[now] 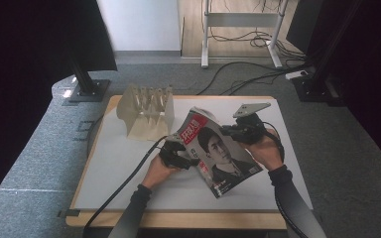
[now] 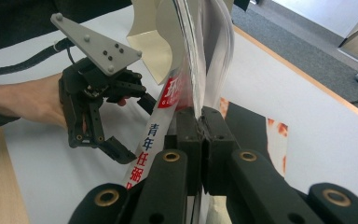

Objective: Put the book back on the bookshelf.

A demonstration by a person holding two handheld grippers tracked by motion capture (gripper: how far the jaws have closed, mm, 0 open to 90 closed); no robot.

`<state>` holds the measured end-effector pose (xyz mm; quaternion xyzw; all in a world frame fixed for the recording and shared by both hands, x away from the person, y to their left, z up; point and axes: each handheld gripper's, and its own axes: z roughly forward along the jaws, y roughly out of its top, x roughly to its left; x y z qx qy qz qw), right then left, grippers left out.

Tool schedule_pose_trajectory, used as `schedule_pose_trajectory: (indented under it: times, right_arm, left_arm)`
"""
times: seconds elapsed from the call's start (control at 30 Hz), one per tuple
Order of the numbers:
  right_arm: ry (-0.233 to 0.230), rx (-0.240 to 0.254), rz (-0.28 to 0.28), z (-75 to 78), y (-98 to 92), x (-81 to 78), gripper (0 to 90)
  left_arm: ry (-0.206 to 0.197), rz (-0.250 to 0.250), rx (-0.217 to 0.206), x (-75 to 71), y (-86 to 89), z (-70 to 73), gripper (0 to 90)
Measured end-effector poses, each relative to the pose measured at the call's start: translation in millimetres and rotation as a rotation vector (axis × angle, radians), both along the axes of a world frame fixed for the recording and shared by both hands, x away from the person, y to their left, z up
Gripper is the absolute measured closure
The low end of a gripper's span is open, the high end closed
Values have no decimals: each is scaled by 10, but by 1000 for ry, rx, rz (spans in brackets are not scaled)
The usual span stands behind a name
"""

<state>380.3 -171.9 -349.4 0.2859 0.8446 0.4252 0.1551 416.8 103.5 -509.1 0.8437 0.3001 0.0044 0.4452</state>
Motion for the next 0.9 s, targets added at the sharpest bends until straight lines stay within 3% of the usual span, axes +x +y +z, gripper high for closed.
schedule_pose_trajectory:
  times: [0.37,0.63,0.8,0.9]
  right_arm:
    - [-8,32,1,38,-64,-9,863]
    - [-5,47,0,-5,-89,7,862]
    - [-5,65,11,-10,-91,2,863]
    - [-10,70,18,-15,-87,1,862]
  left_arm:
    - [-68,23,-13,-56,52,263,100]
    - [-115,50,-20,-53,117,534,133]
    - [-132,59,9,-42,141,711,188]
    - [-145,82,74,-41,145,798,286]
